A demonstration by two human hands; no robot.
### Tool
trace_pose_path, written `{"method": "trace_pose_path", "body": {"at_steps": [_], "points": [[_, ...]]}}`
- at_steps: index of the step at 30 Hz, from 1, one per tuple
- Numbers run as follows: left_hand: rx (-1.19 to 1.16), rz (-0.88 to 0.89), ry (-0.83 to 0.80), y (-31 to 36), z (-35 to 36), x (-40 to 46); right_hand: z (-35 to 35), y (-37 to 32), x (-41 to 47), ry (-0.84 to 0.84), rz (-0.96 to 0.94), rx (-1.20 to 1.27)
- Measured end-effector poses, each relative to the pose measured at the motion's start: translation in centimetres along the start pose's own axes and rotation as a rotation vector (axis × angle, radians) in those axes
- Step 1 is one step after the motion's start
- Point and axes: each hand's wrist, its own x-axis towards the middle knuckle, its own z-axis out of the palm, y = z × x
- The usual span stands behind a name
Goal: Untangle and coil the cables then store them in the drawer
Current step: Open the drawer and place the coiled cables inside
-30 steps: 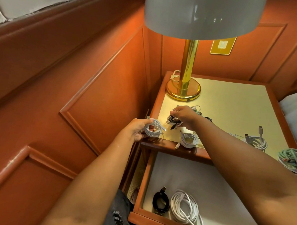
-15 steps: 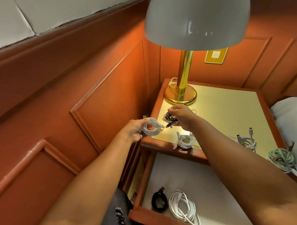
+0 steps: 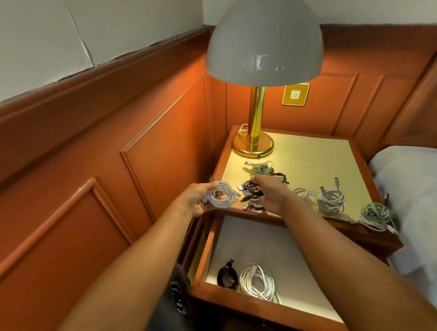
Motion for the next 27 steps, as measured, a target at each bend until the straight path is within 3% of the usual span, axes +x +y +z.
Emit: {"method": "trace_pose_path", "body": {"at_steps": [7, 14, 27], "points": [[0.059, -0.027, -0.032, -3.3, 0.8, -1.8, -1.7, 3.3, -3.2, 0.009, 0.021, 0.083], [0.144, -0.099, -0.025, -7.2, 0.9, -1.7, -3.7, 9.1, -3.5, 0.074, 0.039, -0.019], [0.386, -0.191, 0.001, -10.8, 2.1, 3.1, -6.1, 15.7, 1.5, 0.182, 0.204, 0.011]]}}
